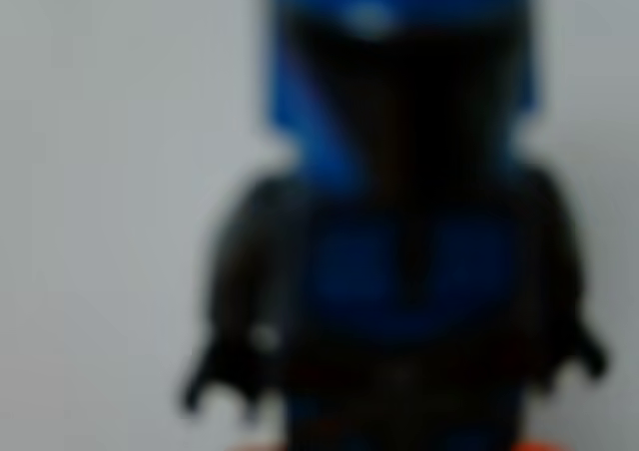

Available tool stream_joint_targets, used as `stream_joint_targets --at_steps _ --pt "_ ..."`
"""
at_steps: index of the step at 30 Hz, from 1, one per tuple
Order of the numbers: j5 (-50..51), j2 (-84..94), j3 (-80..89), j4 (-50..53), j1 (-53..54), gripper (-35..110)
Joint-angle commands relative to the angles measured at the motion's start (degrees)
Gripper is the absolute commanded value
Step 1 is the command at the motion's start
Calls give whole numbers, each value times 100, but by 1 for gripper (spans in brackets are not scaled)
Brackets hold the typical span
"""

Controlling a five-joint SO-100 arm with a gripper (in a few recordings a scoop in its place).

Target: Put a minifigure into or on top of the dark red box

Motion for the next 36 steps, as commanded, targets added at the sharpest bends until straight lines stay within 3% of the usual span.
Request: stream_joint_targets --at_steps 1,5,15,20,25,30,36 --pt "-246 2742 738 554 1573 0" --pt "-721 3691 888 694 3656 0" --pt "-1362 624 211 -1099 6521 0" --pt "-1679 -1828 -1600 -1230 7005 0" --pt "-1872 -3146 -2953 -905 7365 3" --pt "-1802 -3199 -2971 -686 7506 27" --pt "-2039 -1257 -1477 -870 7093 24"
